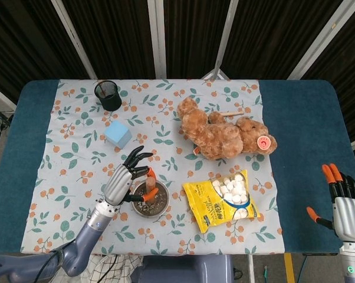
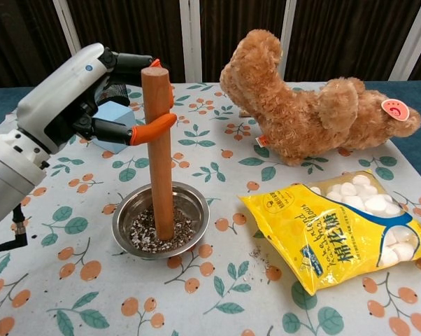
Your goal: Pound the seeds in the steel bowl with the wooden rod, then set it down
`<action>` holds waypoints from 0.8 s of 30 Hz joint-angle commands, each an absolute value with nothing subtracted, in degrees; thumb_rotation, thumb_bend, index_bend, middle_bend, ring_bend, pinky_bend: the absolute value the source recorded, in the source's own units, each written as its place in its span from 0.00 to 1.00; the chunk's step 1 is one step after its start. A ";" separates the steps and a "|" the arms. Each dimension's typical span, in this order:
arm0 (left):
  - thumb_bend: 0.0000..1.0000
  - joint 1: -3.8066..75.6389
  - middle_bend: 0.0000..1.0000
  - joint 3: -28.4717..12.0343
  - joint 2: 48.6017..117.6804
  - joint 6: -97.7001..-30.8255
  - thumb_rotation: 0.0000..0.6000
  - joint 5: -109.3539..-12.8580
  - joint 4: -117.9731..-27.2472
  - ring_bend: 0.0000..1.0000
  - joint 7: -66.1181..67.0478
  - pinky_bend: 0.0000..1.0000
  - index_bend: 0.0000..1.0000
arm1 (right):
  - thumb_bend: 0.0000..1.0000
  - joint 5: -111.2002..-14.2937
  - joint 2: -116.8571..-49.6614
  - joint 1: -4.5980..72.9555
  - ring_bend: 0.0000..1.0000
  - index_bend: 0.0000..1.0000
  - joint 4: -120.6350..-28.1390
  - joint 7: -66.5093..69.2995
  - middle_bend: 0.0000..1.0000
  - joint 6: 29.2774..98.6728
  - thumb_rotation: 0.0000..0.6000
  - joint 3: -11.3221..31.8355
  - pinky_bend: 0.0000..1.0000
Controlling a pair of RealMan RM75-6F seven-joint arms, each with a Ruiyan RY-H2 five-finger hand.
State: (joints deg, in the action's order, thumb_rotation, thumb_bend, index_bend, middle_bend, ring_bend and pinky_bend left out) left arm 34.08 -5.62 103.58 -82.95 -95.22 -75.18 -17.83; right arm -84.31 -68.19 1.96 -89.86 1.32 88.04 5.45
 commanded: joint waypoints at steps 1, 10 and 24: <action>0.91 34.03 0.63 -5.50 103.76 -82.94 1.00 -95.35 -74.94 0.17 -17.94 0.05 0.60 | 0.23 -84.22 -68.10 2.06 0.00 0.00 -90.01 1.24 0.00 87.94 1.00 5.60 0.00; 0.91 35.00 0.63 -7.10 102.95 -83.55 1.00 -96.24 -77.11 0.17 -17.42 0.05 0.60 | 0.23 -84.13 -68.04 2.11 0.00 0.00 -90.11 1.19 0.00 87.81 1.00 5.63 0.00; 0.91 36.23 0.63 -7.83 101.02 -83.27 1.00 -97.39 -81.10 0.17 -14.72 0.05 0.60 | 0.23 -84.19 -68.00 2.18 0.00 0.00 -90.21 0.98 0.00 87.78 1.00 5.67 0.00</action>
State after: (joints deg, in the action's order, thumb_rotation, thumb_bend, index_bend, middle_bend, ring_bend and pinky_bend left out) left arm 36.30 -8.00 100.96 -83.35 -97.46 -81.29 -14.75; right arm -84.19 -68.00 2.17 -90.21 0.98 87.79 5.66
